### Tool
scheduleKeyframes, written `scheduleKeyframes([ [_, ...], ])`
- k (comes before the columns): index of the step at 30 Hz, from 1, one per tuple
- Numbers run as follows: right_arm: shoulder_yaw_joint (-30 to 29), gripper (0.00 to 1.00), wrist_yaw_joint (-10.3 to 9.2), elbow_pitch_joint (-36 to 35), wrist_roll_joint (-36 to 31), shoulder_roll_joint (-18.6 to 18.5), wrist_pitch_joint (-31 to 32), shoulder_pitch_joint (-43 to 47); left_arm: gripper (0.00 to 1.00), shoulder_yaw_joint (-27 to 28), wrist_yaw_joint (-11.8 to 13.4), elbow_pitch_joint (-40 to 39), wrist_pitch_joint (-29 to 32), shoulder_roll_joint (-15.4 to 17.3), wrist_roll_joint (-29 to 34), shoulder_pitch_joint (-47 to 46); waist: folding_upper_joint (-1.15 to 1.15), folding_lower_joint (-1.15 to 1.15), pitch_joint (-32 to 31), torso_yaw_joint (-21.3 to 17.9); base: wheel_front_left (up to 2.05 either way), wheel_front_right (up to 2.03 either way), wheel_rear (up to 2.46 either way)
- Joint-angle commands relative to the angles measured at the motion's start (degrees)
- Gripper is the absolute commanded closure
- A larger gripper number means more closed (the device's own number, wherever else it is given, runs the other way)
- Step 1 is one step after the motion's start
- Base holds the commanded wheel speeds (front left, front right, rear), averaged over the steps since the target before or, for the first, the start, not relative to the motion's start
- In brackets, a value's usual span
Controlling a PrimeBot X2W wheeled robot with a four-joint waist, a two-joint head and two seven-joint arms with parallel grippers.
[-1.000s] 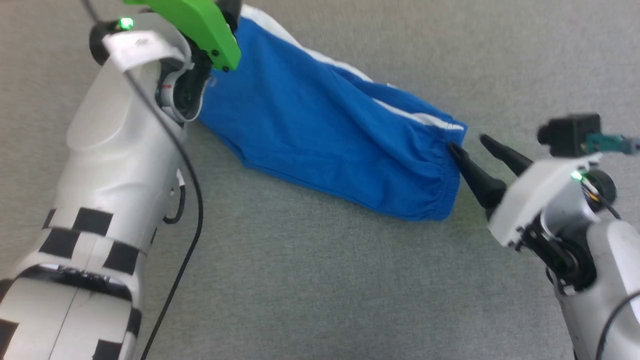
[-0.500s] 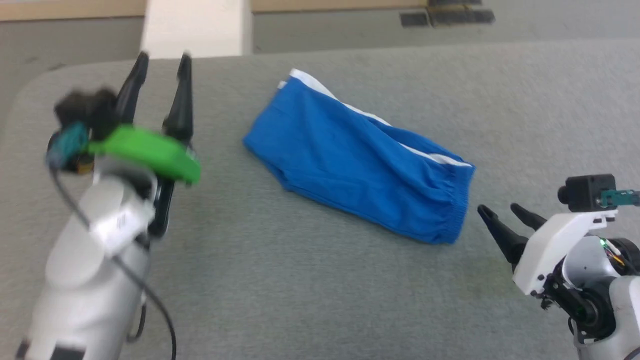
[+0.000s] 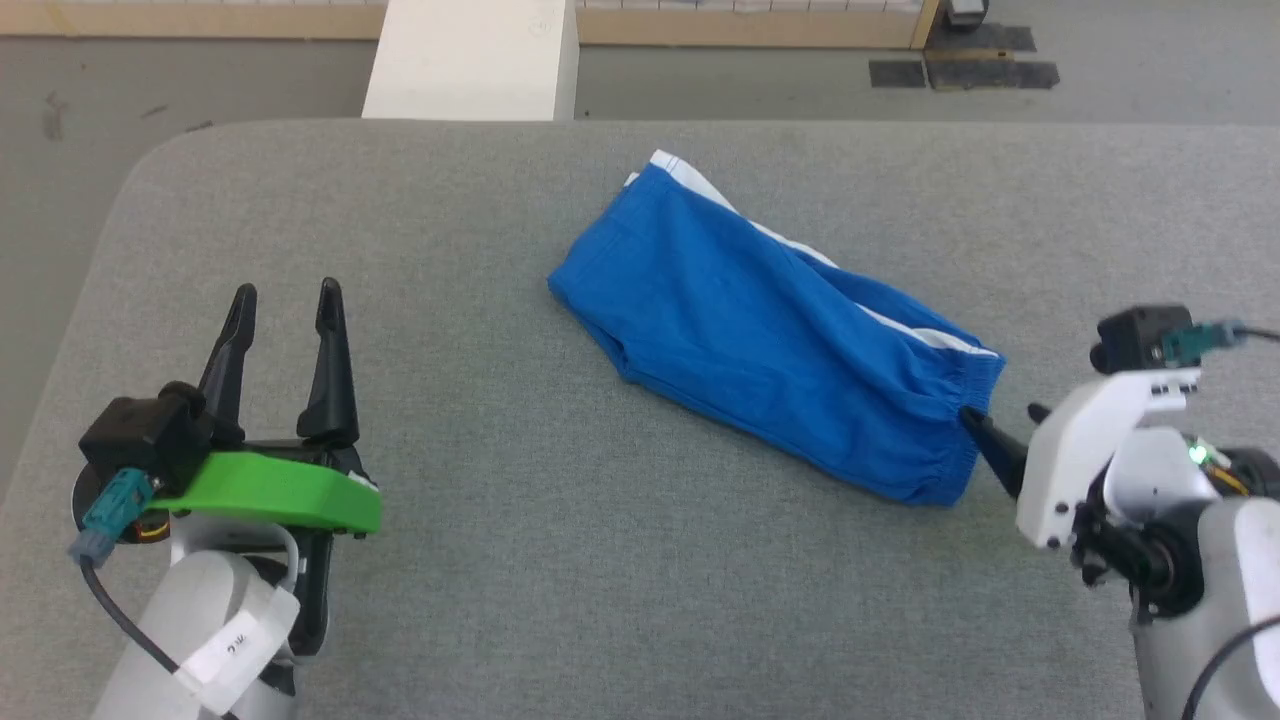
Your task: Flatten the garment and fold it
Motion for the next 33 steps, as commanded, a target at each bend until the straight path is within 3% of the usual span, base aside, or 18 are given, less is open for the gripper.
scheduleKeyframes([
  [1,-0.2,0.00,-0.09,1.2,-1.3,0.0,0.8,-2.1,0.00,0.4,0.1,-0.9,-0.2,-0.5,0.8,1.1,0.00,0.00,1.1,0.2,0.00,0.00,0.00],
  [13,-0.5,0.00,-0.09,11.1,-7.2,0.7,3.1,-8.0,0.00,2.2,-1.2,-2.7,-0.2,-3.6,2.9,2.4,0.00,0.00,4.5,1.3,0.00,0.00,0.00],
  [23,1.0,0.00,-0.09,15.7,-6.2,1.6,1.5,-8.0,0.00,3.4,-2.7,-2.3,-0.2,-5.1,4.2,2.0,0.00,0.00,5.8,1.7,0.00,0.00,0.00],
  [24,1.1,0.76,-0.09,16.1,-6.1,1.6,1.7,-8.1,0.00,3.6,-2.8,-2.3,-0.2,-5.2,4.4,2.0,0.00,0.00,5.8,1.7,0.00,0.00,0.00],
  [25,1.2,0.92,-0.09,16.2,-5.9,1.5,1.7,-8.2,0.00,3.7,-2.9,-2.3,-0.2,-5.3,4.5,2.0,0.00,0.00,5.8,1.7,0.00,0.00,0.00],
  [26,1.3,1.00,-0.09,16.4,-5.8,1.5,1.6,-8.2,0.00,3.8,-3.0,-2.2,-0.2,-5.3,4.6,2.0,0.00,0.00,5.7,1.7,0.00,0.00,0.00],
  [33,1.3,1.00,-0.09,16.2,-4.2,0.2,0.1,-8.7,0.00,4.6,-3.7,-1.7,-0.2,-6.0,5.1,2.5,0.00,0.00,4.9,1.5,0.00,0.00,0.00],
])
